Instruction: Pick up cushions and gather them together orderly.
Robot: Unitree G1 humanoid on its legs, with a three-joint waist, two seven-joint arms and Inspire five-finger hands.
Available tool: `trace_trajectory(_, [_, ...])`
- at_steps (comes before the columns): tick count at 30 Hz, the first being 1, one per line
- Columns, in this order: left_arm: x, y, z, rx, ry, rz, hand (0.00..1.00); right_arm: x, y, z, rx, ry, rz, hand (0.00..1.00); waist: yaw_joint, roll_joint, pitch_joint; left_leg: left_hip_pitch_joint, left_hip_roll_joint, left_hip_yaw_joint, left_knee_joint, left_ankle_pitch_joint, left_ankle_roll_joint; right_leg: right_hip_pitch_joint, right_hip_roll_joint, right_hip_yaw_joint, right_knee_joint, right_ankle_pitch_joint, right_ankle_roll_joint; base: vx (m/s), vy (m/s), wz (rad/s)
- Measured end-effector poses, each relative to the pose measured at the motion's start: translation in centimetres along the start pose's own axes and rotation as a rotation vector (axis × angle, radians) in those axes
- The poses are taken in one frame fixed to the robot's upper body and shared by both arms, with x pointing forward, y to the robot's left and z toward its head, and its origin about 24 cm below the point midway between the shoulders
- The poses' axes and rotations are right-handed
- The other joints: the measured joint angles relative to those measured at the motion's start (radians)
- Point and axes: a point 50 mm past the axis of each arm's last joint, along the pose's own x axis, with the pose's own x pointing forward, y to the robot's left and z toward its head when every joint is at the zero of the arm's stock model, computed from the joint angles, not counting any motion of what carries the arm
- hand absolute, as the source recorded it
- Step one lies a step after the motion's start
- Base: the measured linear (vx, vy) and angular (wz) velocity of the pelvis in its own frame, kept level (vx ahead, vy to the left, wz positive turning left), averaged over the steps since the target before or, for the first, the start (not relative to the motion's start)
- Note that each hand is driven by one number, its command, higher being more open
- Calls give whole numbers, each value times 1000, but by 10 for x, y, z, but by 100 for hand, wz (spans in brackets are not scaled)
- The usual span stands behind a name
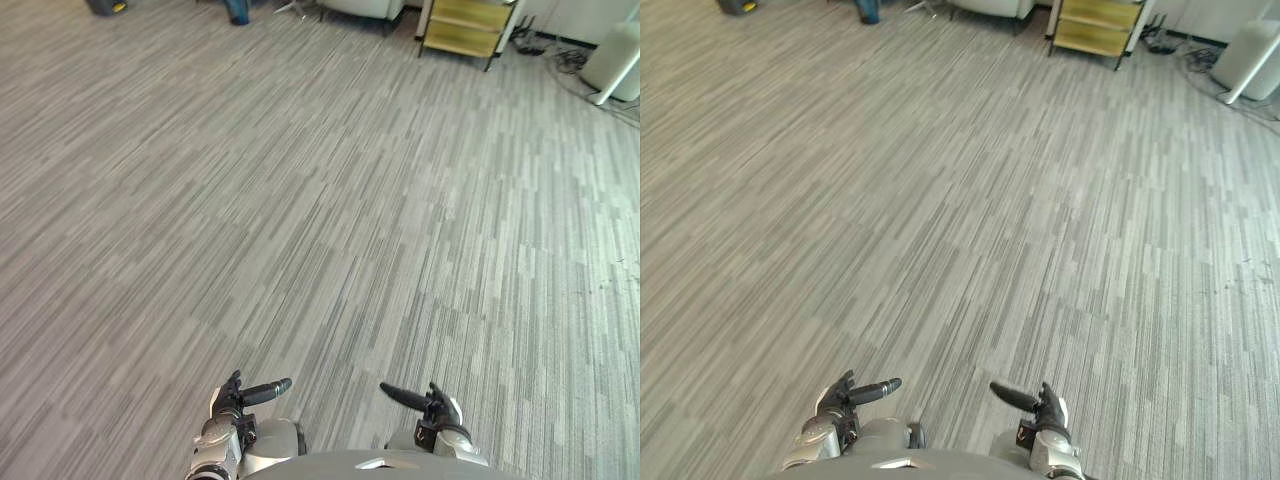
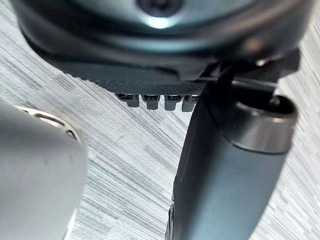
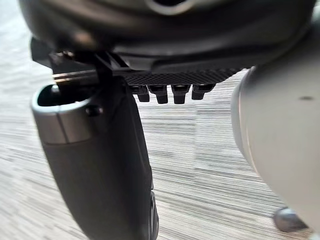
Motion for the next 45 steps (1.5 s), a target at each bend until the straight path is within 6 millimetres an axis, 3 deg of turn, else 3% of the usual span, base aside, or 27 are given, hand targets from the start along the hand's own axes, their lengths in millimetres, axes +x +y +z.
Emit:
trace_trajectory(3, [0,1,-6,36,30,-7,100,3,1,3,-9,13,3,100,-32,-4,3,94,28,-7,-64,2,-4,-68,93,-75,-505,49,0,435,-208,12])
trace_trajectory(4, [0,1,-7,37,32,-8,100,3,-2,0,-13,26,0,100,-39,1,8,116,30,-23,-76,1,-4,-65,112,-53,-556,161,-38,515,-287,14])
trace_trajectory(5, [-1,-5,-11,28,45,-18,100,6,-11,1,-33,42,-16,100,-38,33,10,132,50,-48,-93,7,2,-24,151,-64,-575,158,-64,489,-255,-10])
trace_trajectory(8, [-2,-7,-17,31,65,-29,100,9,-23,3,-16,70,-57,100,-32,40,26,163,-3,-168,-97,105,-17,-37,144,3,-454,38,-77,425,-236,-32])
trace_trajectory(10, [-3,-7,-20,4,77,-18,100,7,-26,-5,10,91,-69,100,-38,66,20,97,36,-206,123,105,-29,42,192,-18,-505,-8,-81,421,-260,-6])
trace_trajectory(12, [-3,-9,-15,-55,55,-13,100,5,-27,-6,2,77,-71,100,-42,108,40,-128,132,-264,676,251,-164,213,284,-41,-638,-18,-92,406,-214,2])
trace_trajectory(15, [-2,-7,-3,-46,-6,-14,100,4,-20,-8,-40,83,-44,100,-18,102,42,-343,160,-186,917,130,-114,379,329,3,-753,-41,-117,441,-118,-44])
trace_trajectory(17, [-2,-5,3,-41,-36,-13,100,4,-13,-7,-34,82,-25,100,-1,85,37,-430,143,-122,781,67,-86,435,324,47,-817,-31,-100,559,-70,-72])
trace_trajectory(19, [-1,-8,8,-43,-66,-22,100,4,-6,-7,-6,87,-15,100,24,80,40,-462,84,-94,346,73,-61,504,302,94,-887,-30,-74,500,31,-76])
trace_trajectory(21, [-1,-11,9,-51,-67,-27,100,3,-5,-11,-1,96,-15,100,28,76,38,-452,37,-92,-8,220,-45,558,280,113,-926,-53,-37,696,156,-45])
trace_trajectory(22, [-2,-13,8,-71,-64,-24,100,1,-6,-16,-4,108,-20,100,38,75,37,-441,26,-94,-82,365,-31,599,268,129,-937,-77,-9,783,191,-44])
trace_trajectory(23, [-1,-12,8,-72,-63,-19,100,0,-3,-18,-1,115,-16,100,44,64,31,-426,8,-87,-84,425,6,617,252,136,-941,-84,1,671,168,-23])
trace_trajectory(25, [1,-8,17,-48,-87,-15,100,0,7,-17,10,114,5,100,38,13,29,-429,-34,-83,-55,390,29,617,210,144,-936,-42,5,509,102,13])
trace_trajectory(27, [2,-2,19,-62,-79,0,100,-1,11,-17,15,114,13,100,44,-1,30,-447,-26,-79,150,282,78,656,194,200,-884,63,26,623,162,11])
trace_trajectory(28, [2,0,18,-68,-81,7,100,-1,11,-18,14,114,14,100,54,-6,21,-452,-39,-72,201,232,72,657,186,205,-830,80,42,587,204,-20])
trace_trajectory(30, [-1,2,5,-51,-45,6,100,-4,3,-28,-1,134,0,100,60,-21,-28,-349,-58,-66,160,114,50,513,141,210,-427,124,113,493,146,-17])
trace_trajectory(31, [-1,4,6,-10,-44,-2,100,-4,3,-27,-11,130,5,100,56,-33,-27,-318,-73,-67,154,87,61,435,109,220,-260,209,147,505,48,4])
trace_trajectory(32, [1,3,3,21,-14,-8,100,-2,0,-23,-16,120,6,100,37,-26,-12,-230,-86,-73,147,33,67,288,51,178,28,155,65,480,34,1])
trace_trajectory(33, [1,3,3,21,-14,-8,100,-2,0,-23,-16,120,6,100,37,-26,-12,-230,-86,-73,147,33,67,288,51,178,28,155,65,672,15,6])
trace_trajectory(34, [-1,2,-5,25,18,-10,100,0,-7,-17,-26,89,-5,100,16,-6,-2,-109,-83,-84,84,18,61,184,28,105,84,51,9,477,-22,9])
trace_trajectory(37, [-1,-2,-6,41,24,-26,100,1,-16,-14,-33,79,-25,100,-3,19,11,35,-47,-116,-20,13,53,57,49,-8,-104,-39,-23,460,-110,31])
trace_trajectory(39, [-1,-1,-7,44,26,-23,100,2,-16,-11,-28,67,-26,100,-15,15,11,83,-11,-146,-72,2,37,-11,108,-14,-468,9,22,548,-284,57])
trace_trajectory(40, [-1,-1,-7,46,25,-22,100,2,-16,-9,-18,61,-26,100,-28,12,15,107,1,-173,-96,-16,13,-22,124,1,-584,137,23,556,-338,61])
trace_trajectory(41, [-1,-2,-8,46,34,-23,100,3,-17,-8,-12,59,-32,100,-38,20,18,128,15,-192,-112,-23,2,-11,140,0,-600,185,-20,691,-397,30])
trace_trajectory(42, [-1,-3,-11,43,50,-29,100,6,-19,-1,-6,51,-42,100,-8,34,24,152,3,-247,-138,14,14,-5,154,7,-540,143,-20,465,-225,19])
trace_trajectory(44, [-1,-6,-11,40,47,-32,100,6,-29,0,41,45,-76,100,-30,29,35,194,-10,-297,-99,71,-7,-82,119,56,-322,34,5,478,-345,26])
trace_trajectory(45, [-4,-4,-22,19,78,-12,100,4,-31,-8,34,64,-79,100,-27,59,6,175,15,-329,-6,42,-39,-30,151,36,-440,36,-70,532,-430,44])
